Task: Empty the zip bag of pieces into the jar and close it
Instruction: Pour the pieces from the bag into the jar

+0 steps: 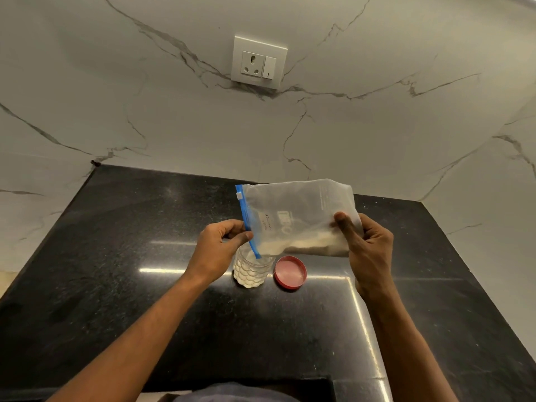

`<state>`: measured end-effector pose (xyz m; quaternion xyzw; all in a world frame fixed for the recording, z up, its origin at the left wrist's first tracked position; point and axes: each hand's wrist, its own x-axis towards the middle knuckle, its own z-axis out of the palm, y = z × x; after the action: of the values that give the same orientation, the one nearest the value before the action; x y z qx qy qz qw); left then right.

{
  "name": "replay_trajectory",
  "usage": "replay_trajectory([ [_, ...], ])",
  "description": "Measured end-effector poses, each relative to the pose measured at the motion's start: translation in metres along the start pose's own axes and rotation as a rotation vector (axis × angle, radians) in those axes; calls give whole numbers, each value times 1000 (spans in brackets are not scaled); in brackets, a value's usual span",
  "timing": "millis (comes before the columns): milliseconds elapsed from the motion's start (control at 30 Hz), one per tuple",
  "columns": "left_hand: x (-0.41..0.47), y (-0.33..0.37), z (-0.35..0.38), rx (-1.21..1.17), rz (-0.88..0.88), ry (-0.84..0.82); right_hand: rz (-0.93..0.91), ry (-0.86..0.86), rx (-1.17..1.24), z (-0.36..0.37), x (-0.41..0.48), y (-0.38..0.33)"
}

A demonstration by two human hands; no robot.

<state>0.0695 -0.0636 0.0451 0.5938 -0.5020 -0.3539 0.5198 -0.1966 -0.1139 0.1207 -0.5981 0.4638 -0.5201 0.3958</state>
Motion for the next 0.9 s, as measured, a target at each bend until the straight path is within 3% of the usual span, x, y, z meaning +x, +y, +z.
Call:
replay_trajectory([
  [567, 0, 1, -4, -38, 1, 3, -38, -95, -70, -4, 11, -10],
  [900, 1, 3, -4, -60, 7, -9, -64, -43, -35, -2, 13, -9],
])
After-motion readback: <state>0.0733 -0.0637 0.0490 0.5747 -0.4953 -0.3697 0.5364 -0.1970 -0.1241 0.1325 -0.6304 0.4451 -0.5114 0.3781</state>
